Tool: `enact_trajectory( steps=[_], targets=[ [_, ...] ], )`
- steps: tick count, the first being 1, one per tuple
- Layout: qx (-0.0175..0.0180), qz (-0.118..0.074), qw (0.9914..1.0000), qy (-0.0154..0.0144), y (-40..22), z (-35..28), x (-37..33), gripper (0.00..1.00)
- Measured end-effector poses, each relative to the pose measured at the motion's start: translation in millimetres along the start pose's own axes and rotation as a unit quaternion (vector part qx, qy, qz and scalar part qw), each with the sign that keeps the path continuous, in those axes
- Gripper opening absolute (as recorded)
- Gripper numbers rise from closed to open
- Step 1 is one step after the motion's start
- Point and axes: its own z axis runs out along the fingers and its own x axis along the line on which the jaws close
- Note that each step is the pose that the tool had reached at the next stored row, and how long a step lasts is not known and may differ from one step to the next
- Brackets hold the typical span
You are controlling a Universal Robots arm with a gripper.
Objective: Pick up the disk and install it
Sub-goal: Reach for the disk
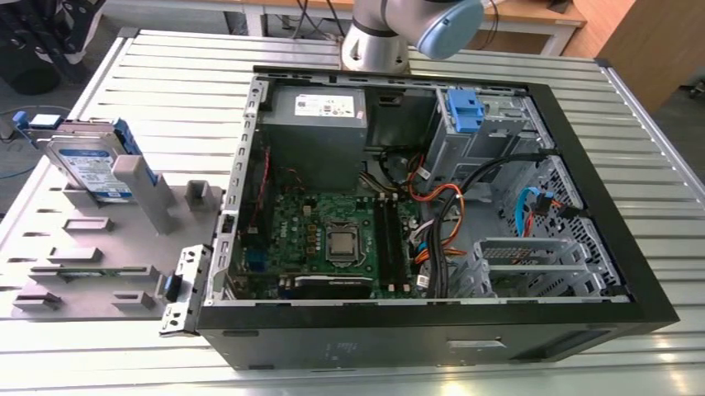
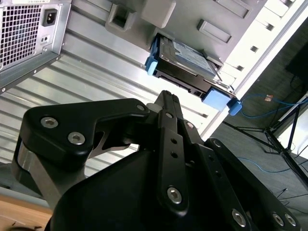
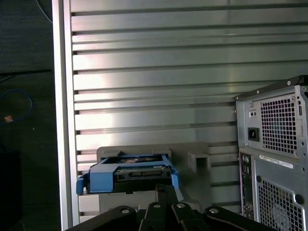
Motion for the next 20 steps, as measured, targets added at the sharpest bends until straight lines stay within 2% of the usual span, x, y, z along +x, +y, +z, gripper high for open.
enact_trajectory(
  steps=[7,15,20],
  targets=[
    [0.0,0.0,1.0,0.0,-0.7,0.5,7.8,0.11],
    [0.0,0.0,1.0,0.0,-1.8,1.0,22.1,0.11],
    [0.0,0.0,1.0,0.0,-2.1,1.3,25.5,0.11]
  ],
)
